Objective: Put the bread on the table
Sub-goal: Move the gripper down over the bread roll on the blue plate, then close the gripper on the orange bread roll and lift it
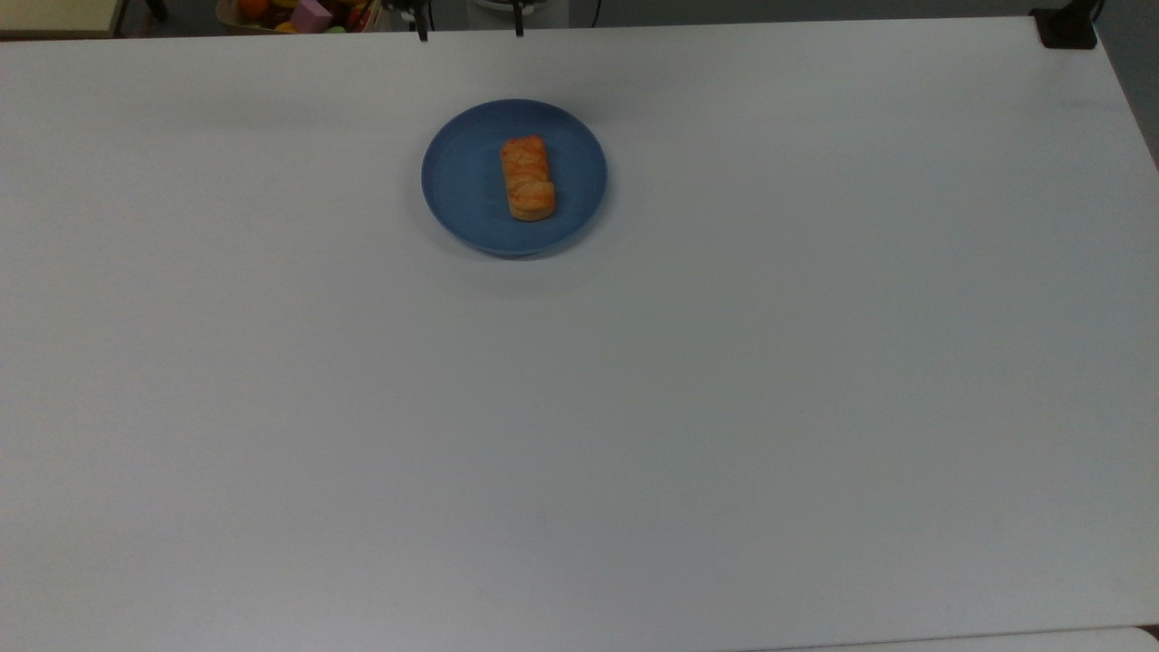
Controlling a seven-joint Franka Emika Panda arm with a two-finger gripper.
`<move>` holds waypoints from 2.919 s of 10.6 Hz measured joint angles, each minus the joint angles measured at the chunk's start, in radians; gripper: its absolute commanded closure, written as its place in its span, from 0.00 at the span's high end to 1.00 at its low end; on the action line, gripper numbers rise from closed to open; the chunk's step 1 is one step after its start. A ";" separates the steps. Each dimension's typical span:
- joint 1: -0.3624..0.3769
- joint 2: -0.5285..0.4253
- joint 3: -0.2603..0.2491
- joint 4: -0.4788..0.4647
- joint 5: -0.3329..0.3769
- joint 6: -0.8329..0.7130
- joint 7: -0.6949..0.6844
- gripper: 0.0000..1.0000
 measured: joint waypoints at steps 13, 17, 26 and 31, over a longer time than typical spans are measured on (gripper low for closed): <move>0.074 0.232 0.000 -0.186 -0.009 0.406 0.147 1.00; 0.074 0.289 0.000 -0.186 -0.027 0.450 0.147 0.81; 0.075 0.303 0.001 -0.184 -0.028 0.459 0.147 0.38; 0.075 0.273 0.001 -0.131 -0.028 0.344 0.147 0.38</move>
